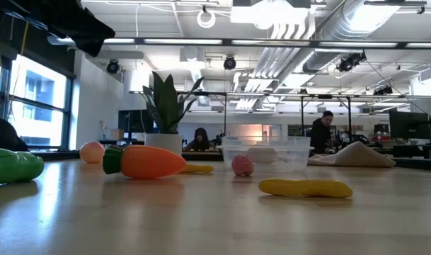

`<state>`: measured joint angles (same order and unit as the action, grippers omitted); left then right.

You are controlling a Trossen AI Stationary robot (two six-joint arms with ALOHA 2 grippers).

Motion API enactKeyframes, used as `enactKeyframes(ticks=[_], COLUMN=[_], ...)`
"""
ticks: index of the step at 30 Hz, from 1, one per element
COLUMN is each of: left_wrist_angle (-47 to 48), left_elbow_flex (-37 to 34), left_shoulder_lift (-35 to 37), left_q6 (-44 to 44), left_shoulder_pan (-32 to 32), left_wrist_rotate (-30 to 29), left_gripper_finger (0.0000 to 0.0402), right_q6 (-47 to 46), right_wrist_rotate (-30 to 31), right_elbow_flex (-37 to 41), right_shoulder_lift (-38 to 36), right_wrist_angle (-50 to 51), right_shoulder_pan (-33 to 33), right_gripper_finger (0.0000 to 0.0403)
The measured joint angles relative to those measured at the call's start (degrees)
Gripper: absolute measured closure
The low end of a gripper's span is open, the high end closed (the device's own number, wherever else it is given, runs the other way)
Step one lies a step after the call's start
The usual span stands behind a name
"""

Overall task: Pick and placing Produce into tupperware
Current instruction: Put the red strawberry into the transparent bin

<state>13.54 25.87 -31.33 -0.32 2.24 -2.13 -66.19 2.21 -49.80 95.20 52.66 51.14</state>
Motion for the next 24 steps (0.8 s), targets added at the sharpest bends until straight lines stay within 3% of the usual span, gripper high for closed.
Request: enactKeyframes(ticks=[18,24], left_wrist_angle=[0.00,0.00], left_elbow_flex=[0.00,0.00], left_shoulder_lift=[0.01,0.00], left_q6=[0.00,0.00], left_shoulder_pan=[0.00,0.00], left_wrist_rotate=[-0.01,-0.02], left_gripper_finger=[0.0394,0.0394], right_q6=[0.69,-4.28], right_wrist_rotate=[-1.74,-4.88], right_elbow_flex=[0.15,0.15], right_shoulder_lift=[0.04,0.07], right_wrist_angle=[-4.41,-6.15], right_shoulder_pan=[-4.65,-7.01], right_gripper_finger=[0.0163,0.0163])
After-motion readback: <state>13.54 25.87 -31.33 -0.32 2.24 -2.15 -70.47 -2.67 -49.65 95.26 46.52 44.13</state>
